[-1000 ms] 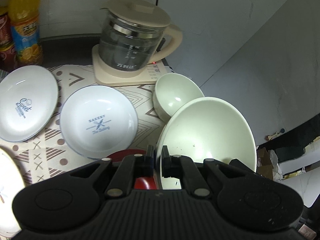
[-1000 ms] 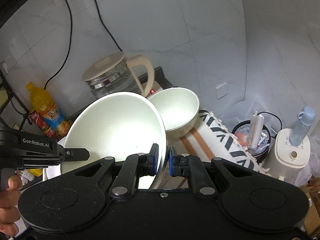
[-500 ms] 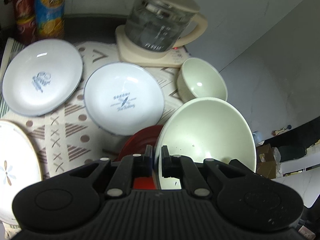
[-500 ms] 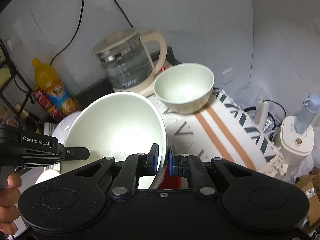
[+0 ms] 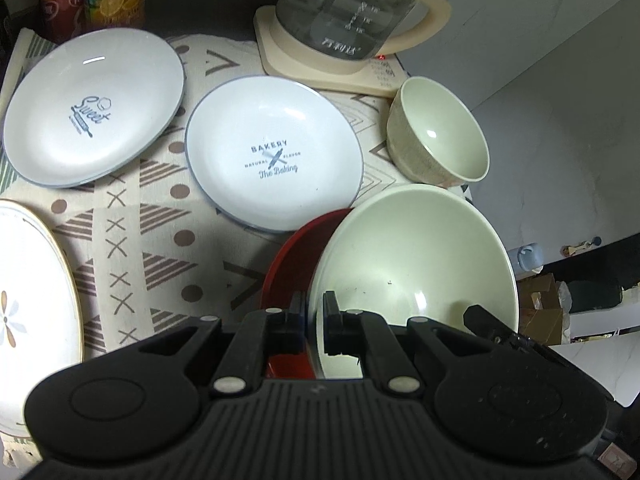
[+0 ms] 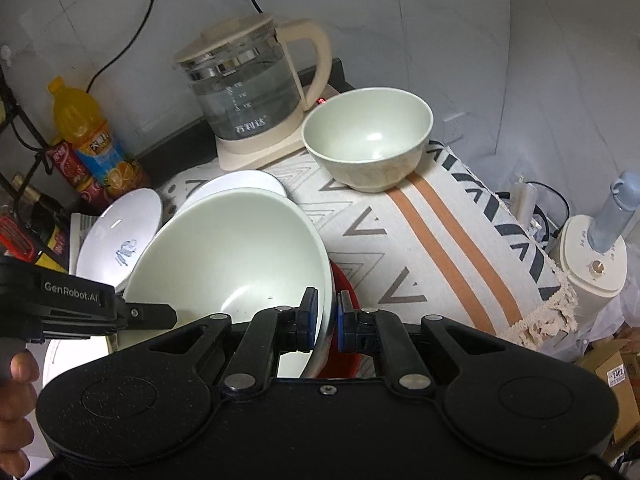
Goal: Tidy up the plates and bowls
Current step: 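Lift the pale green bowl with the left gripper over the red bowl, then lower the pale green bowl into the red bowl and open the left gripper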
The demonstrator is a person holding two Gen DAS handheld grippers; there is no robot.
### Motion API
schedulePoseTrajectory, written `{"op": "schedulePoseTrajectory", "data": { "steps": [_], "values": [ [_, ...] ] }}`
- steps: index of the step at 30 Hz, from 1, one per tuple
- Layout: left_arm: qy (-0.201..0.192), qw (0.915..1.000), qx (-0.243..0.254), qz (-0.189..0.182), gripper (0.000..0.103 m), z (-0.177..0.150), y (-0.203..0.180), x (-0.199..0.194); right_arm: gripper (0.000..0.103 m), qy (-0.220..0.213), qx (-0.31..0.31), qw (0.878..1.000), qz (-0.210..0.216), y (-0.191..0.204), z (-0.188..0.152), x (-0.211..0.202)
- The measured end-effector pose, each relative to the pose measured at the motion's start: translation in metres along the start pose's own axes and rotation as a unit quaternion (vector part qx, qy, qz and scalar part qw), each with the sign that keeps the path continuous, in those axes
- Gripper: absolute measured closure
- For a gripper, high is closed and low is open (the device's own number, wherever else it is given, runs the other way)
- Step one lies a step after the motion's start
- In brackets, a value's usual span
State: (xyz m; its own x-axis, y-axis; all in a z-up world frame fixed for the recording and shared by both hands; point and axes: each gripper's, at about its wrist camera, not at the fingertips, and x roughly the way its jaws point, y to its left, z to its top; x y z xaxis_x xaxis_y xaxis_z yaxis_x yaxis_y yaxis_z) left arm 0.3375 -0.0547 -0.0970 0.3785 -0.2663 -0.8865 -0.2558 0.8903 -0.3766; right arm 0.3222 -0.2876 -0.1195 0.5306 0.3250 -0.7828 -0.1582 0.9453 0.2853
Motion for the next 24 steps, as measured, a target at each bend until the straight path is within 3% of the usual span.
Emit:
{"op": "schedulePoseTrajectory", "data": {
  "steps": [13,24],
  "values": [
    [0.037,0.9993,-0.011,0.005,0.098,-0.009,0.003,0.023,0.095,0.011,0.013,1.000,-0.002,-0.012,0.001,0.014],
    [0.040,0.9988,-0.026,0.013,0.094,-0.005,0.006,0.021,0.095,0.017,0.001,1.000,0.000,-0.008,0.003,0.022]
  ]
}}
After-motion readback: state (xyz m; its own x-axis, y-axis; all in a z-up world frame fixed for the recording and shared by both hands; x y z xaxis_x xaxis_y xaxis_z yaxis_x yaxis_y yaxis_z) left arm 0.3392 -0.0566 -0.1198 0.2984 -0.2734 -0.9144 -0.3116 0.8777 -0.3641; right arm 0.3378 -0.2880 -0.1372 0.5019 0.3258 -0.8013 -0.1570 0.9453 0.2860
